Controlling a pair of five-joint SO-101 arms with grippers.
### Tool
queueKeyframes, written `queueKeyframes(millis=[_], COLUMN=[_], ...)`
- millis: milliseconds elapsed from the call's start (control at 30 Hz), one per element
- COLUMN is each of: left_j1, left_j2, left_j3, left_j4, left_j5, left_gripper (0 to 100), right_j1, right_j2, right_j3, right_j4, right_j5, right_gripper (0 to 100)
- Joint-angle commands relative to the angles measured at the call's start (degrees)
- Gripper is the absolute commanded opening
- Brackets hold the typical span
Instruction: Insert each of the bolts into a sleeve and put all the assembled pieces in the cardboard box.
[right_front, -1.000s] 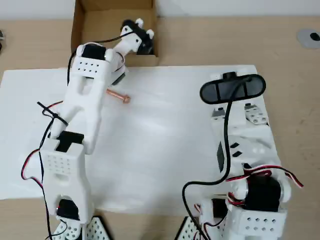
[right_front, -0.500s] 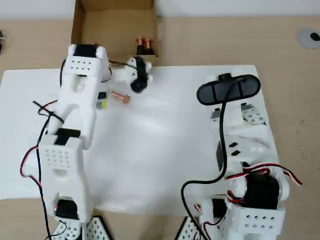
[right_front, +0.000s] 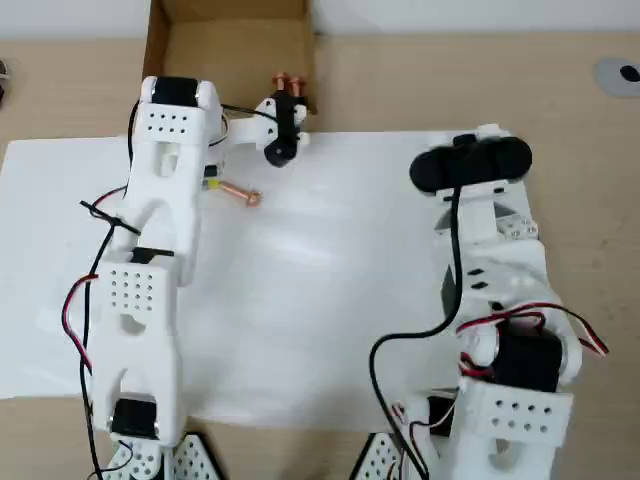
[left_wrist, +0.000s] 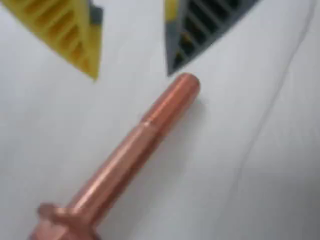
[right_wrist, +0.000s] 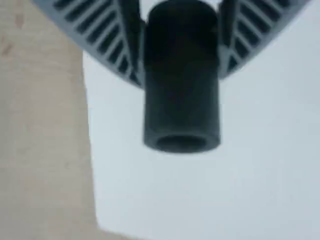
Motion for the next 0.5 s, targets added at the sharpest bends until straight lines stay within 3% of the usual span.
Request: queueKeyframes(millis=[0,267,467], left_j1=[2.29,7.12,6.86], left_j2=[-0.75,-0.84,-0.92], left_j3=[-4.04,0.79,5.1], left_j4=[2.37,2.37,2.37], left_j5=[-5.89,-7.03,-13.19], left_gripper=[10,10,10], right_j1=[0.66,0.66,0.66], right_j2=[1.1,1.71,1.8], right_j3=[-0.13,0.04,0.04], right_j4=[-2.64,-3.34,-3.34], right_j5=[0.26,0.44,0.44], right_gripper=[1.2,1.2,1.2])
